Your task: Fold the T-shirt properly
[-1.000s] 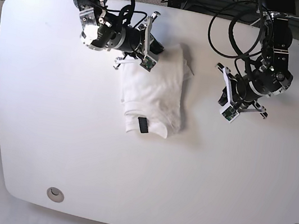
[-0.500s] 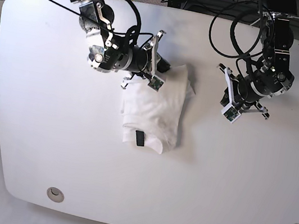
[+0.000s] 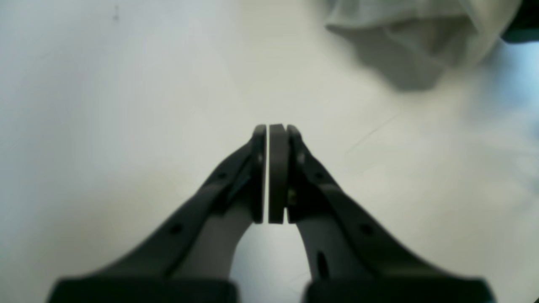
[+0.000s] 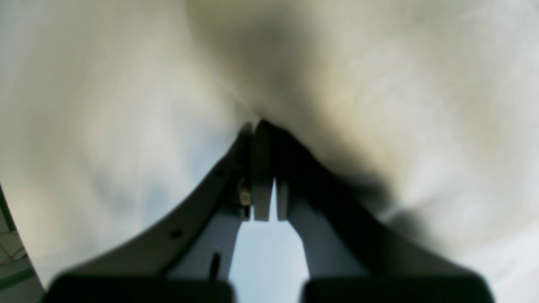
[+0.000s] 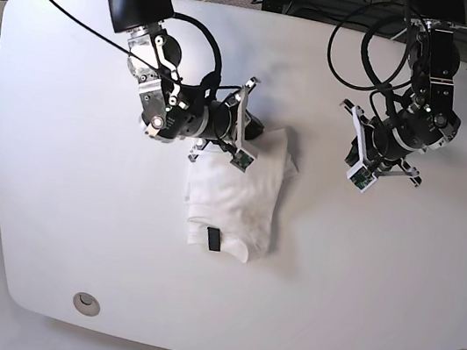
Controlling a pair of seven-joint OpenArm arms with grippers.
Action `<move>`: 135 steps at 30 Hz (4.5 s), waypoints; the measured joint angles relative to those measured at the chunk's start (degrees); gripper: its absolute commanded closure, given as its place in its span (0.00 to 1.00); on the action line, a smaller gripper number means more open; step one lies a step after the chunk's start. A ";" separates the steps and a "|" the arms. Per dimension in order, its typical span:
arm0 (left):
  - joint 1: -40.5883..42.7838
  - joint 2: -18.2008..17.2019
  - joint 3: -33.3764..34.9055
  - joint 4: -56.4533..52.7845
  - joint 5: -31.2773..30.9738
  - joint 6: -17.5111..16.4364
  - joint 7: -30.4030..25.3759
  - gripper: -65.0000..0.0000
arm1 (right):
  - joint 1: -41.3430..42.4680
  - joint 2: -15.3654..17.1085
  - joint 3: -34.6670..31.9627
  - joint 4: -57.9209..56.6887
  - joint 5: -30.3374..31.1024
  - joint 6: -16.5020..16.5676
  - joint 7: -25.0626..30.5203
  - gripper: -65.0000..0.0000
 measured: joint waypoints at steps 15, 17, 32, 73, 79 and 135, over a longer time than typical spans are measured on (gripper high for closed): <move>-0.04 -0.85 -3.23 0.00 -0.11 -0.09 0.00 1.00 | 2.10 -0.28 0.76 -0.48 0.00 0.02 0.68 1.00; -0.09 -1.14 -4.33 0.00 -0.20 -0.15 0.00 1.00 | 1.18 0.52 2.60 1.86 0.42 0.04 0.90 1.00; -0.92 -6.38 -16.94 1.38 -0.46 -0.17 0.90 1.00 | -11.56 13.60 28.76 6.93 0.11 -1.79 0.76 1.00; 17.90 -0.79 -43.71 3.21 -0.96 -0.33 4.79 1.00 | -51.25 1.70 90.92 19.82 -19.34 0.24 1.42 1.00; 22.23 3.10 -46.56 3.23 -0.35 -0.11 4.76 1.00 | -48.17 -3.65 94.60 17.44 -32.46 0.50 7.52 1.00; 11.23 2.32 -41.57 -85.18 53.31 10.25 -51.71 1.00 | -34.53 0.26 85.22 -56.43 -51.12 0.02 44.30 1.00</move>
